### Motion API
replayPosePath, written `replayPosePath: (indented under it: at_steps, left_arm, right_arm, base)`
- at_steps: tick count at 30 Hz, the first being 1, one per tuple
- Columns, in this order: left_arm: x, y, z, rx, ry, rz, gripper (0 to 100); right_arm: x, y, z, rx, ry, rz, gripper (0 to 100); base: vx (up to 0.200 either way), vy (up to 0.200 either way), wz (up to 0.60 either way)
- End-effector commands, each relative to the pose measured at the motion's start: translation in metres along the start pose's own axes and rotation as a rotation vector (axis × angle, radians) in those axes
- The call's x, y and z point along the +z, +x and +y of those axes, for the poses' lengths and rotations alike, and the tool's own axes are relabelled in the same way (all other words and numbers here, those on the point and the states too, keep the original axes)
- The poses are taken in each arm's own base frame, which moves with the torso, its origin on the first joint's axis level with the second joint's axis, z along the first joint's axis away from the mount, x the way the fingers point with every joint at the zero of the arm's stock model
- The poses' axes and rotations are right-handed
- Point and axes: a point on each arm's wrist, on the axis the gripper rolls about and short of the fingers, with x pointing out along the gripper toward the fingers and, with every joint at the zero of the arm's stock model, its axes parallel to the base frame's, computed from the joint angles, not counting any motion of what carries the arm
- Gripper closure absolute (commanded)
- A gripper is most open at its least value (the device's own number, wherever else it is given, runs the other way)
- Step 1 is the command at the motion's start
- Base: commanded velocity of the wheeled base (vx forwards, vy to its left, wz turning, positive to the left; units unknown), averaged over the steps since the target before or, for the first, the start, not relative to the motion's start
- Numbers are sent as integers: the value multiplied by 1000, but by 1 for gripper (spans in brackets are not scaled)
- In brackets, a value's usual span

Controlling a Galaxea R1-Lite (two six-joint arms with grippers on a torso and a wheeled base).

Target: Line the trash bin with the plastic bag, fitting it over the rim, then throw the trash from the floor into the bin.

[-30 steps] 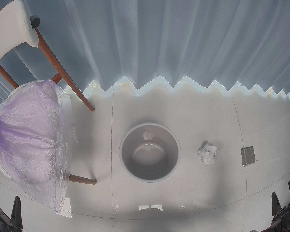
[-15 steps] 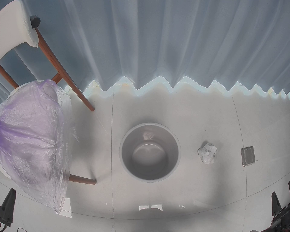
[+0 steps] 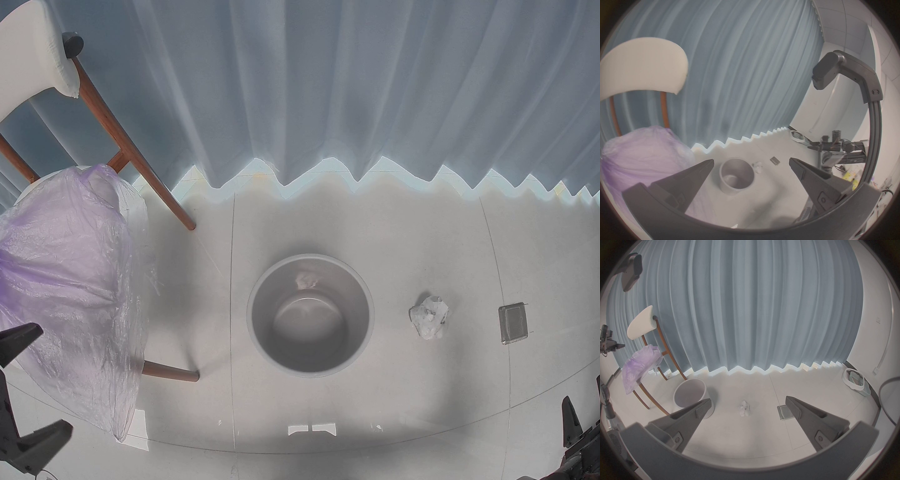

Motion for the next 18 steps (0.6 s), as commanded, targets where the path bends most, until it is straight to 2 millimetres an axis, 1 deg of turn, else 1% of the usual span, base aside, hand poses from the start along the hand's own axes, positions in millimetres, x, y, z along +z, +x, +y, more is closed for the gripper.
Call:
replayPosePath:
  at_steps: [1,5,6,8,16,18]
  left_arm:
    - [0,19,4,-65,-39,73,0]
    - [6,32,7,-98,-113,100,0]
    - [6,33,7,-98,-114,103,0]
    - [8,46,11,-98,-132,139,0]
    - [17,78,21,-101,-136,193,0]
    - [18,80,21,-101,-135,199,0]
  right_arm:
    - [-5,0,0,0,0,1,0]
    - [-5,0,0,0,0,1,0]
    - [-5,0,0,0,0,1,0]
    - [-5,0,0,0,0,1,0]
    - [-5,0,0,0,0,1,0]
    - [-5,0,0,0,0,1,0]
  base:
    - [0,0,0]
    - [0,0,0]
    - [0,0,0]
    - [0,0,0]
    - [0,0,0]
    - [0,0,0]
